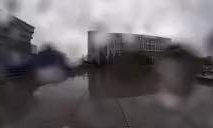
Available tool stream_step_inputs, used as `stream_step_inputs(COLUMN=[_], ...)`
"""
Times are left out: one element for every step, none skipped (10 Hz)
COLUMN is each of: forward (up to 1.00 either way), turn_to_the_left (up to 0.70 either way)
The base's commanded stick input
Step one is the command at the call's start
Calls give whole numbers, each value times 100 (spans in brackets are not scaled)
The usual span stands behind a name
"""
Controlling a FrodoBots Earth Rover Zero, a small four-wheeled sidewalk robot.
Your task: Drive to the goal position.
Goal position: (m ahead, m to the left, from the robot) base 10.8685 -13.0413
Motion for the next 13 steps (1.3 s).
stream_step_inputs(forward=[100,100,100,100,100,100,100,100,100,100,100,100,100], turn_to_the_left=[0,0,0,-5,-21,-38,-8,0,0,0,0,0,0])
